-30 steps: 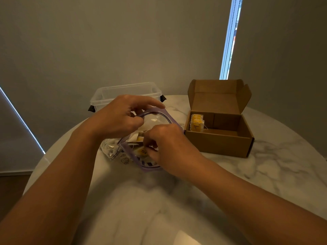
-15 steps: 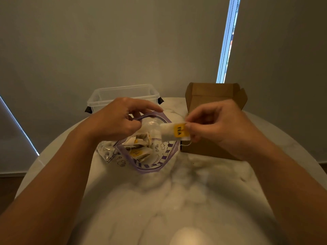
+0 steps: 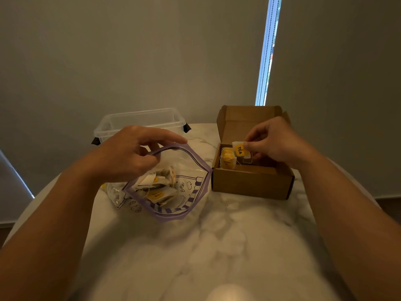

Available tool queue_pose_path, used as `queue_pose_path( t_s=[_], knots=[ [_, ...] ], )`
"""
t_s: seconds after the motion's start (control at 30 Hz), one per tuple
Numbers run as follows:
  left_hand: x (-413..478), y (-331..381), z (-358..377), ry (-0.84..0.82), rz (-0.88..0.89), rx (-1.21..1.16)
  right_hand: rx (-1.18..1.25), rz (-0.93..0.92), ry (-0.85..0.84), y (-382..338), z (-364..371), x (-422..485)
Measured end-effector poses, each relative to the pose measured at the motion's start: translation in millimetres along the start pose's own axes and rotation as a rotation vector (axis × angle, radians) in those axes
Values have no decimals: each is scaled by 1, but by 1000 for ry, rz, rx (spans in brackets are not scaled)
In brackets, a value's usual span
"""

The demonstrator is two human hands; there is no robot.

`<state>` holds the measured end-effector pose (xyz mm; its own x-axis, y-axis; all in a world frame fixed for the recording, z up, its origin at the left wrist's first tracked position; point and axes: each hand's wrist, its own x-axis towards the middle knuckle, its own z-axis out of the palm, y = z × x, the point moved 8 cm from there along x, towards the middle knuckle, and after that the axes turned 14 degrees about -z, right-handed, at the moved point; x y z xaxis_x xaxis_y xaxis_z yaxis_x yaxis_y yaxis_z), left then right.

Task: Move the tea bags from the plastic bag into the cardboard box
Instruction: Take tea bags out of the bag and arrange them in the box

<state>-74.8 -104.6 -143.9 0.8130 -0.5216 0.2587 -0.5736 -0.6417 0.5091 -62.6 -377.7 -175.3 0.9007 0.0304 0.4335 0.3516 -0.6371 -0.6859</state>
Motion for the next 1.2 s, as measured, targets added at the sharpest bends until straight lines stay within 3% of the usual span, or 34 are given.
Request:
queue_pose_path(
  t_s=[0.33,0.57,0.93,1.03,1.2],
  knots=[
    [-1,1,1,-7,18,2,-220,-174,-214,-18,18,10],
    [-2,4,1,9,43,2,-288,-183,-24,-13,3,17],
    [-3,7,2,-8,35,18,-425,-167,-304,-7,45,31],
    [-4,8,2,-6,32,6,-490,-204,-276,-5,57,36],
    [-2,4,1,-4,25,-1,-609,-209,-70,-5,41,39]
  ],
)
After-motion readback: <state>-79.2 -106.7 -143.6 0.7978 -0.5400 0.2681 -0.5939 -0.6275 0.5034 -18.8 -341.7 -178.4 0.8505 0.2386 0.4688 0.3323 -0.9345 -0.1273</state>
